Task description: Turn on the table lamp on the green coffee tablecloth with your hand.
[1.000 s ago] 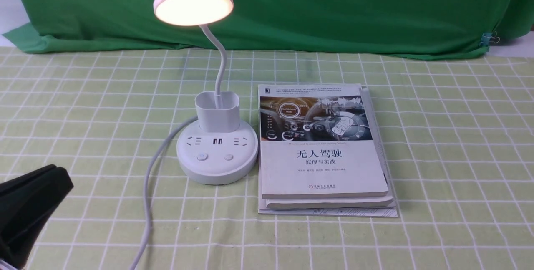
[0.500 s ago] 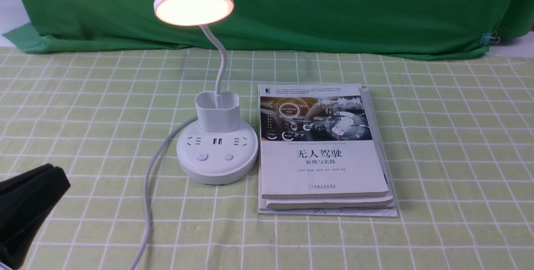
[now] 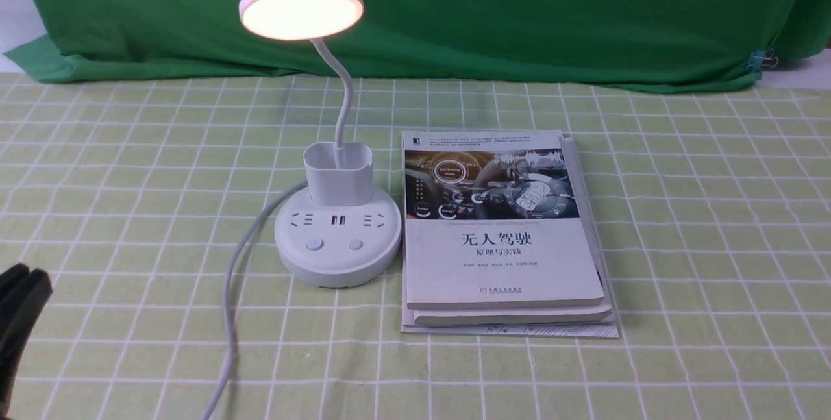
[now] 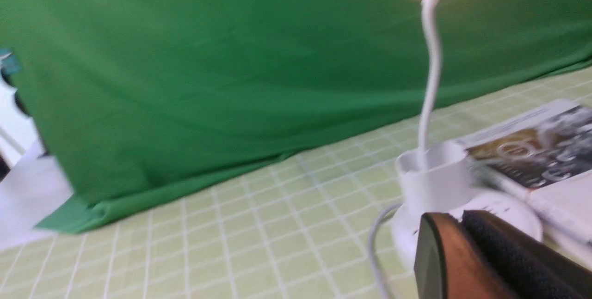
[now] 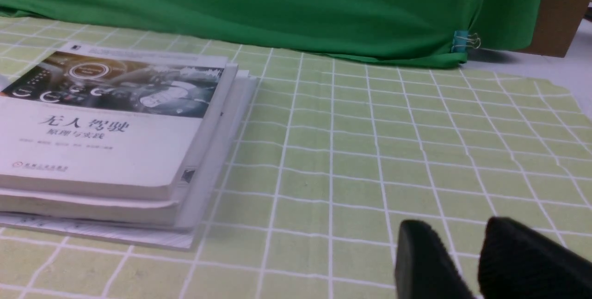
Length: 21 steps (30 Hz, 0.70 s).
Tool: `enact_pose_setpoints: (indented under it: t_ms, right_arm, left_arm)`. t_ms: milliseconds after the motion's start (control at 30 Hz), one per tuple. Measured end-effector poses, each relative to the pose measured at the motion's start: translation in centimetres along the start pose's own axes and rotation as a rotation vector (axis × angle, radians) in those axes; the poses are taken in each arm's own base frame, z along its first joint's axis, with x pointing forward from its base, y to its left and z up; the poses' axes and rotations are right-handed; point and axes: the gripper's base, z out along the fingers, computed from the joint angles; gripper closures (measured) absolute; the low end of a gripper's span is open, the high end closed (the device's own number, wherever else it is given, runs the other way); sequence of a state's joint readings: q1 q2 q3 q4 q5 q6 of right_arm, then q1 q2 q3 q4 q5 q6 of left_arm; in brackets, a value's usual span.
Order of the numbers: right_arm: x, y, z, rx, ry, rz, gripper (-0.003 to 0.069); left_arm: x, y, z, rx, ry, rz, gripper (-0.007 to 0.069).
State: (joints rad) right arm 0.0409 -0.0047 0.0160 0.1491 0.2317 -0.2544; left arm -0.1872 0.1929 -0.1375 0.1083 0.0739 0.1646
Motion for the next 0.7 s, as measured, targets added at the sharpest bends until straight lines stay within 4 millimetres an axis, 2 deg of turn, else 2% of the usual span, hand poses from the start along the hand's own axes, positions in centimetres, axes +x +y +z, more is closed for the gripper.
enact_pose_setpoints:
  t_ms: [167,300,700]
  right_arm:
    - [0.0,0.0,0.0,0.0,0.0,0.0,0.0414]
    - [0.0,0.0,0.0,0.0,0.0,0.0,0.0414]
    - [0.0,0.0,0.0,0.0,0.0,0.0,0.0414]
  left_arm:
    - [4.1,-0.5,-1.2,-0.093,0.068,-0.048,0.0601]
    - [5.4,-0.7,-1.4,-0.113,0.165,-0.139,0.0601]
    - [5.2,-0.6,-1.4,-0.13,0.132,-0.161,0.0601]
